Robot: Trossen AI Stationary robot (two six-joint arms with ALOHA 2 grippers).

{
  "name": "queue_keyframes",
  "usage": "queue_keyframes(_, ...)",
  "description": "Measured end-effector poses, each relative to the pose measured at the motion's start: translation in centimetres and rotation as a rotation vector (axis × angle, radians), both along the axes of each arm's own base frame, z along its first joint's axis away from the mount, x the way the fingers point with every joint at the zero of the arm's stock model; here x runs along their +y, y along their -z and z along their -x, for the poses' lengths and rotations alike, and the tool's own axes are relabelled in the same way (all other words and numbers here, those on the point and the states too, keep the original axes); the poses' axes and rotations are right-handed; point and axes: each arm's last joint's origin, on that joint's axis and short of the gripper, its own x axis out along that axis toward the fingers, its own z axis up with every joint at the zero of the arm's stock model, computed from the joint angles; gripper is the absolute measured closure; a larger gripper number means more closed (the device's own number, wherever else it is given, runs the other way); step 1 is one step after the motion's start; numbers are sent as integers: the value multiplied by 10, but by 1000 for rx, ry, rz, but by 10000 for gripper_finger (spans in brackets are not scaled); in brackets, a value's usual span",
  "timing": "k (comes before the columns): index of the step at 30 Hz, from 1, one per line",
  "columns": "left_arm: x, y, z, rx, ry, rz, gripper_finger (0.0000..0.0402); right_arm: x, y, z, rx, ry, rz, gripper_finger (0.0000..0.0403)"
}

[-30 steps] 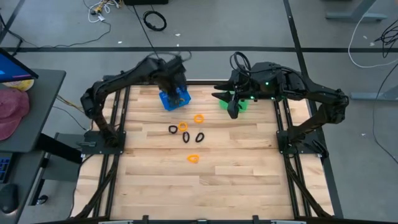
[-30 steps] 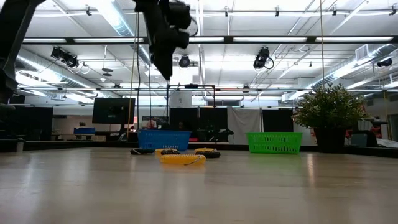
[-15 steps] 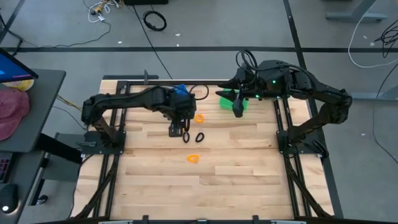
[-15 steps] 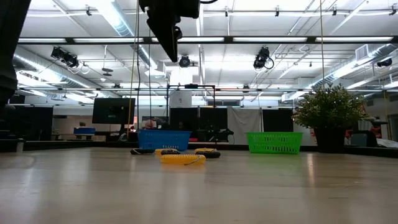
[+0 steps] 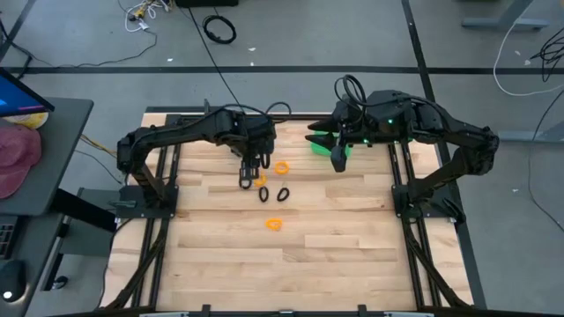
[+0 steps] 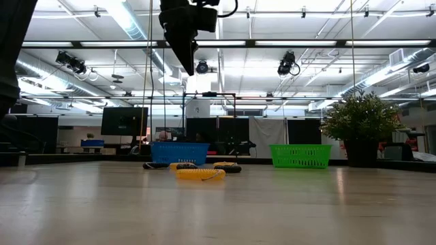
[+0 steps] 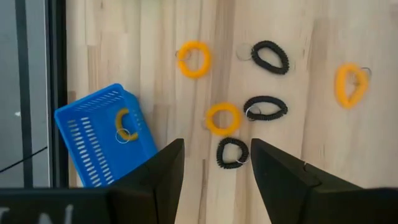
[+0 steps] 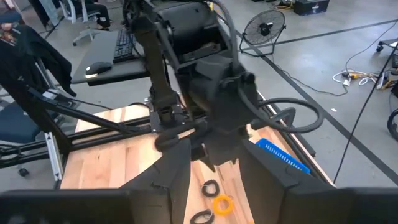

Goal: Sort spring keychains
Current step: Put the yellow spring keychain into the blue bin

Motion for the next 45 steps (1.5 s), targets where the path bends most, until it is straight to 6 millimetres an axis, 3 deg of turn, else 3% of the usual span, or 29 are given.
queue_keyframes(4, 5, 11, -8, 28, 48, 27, 211, 2, 0, 0, -2, -5, -6, 266)
queue_keyframes(19, 40, 113, -49, 311, 58, 111, 211, 2, -1, 0, -14, 3, -27, 266)
queue_keyframes(25, 45, 141, -59, 346, 59, 155, 211, 2, -1, 0, -14, 4, -27, 266)
queue_keyframes(37, 49, 177, -69, 373, 64, 209, 211, 2, -1, -1, -22, 6, -33, 266)
queue_keyframes(45, 61, 179, -66, 368, 53, 211, 217, 2, -1, -1, -21, 7, -33, 266)
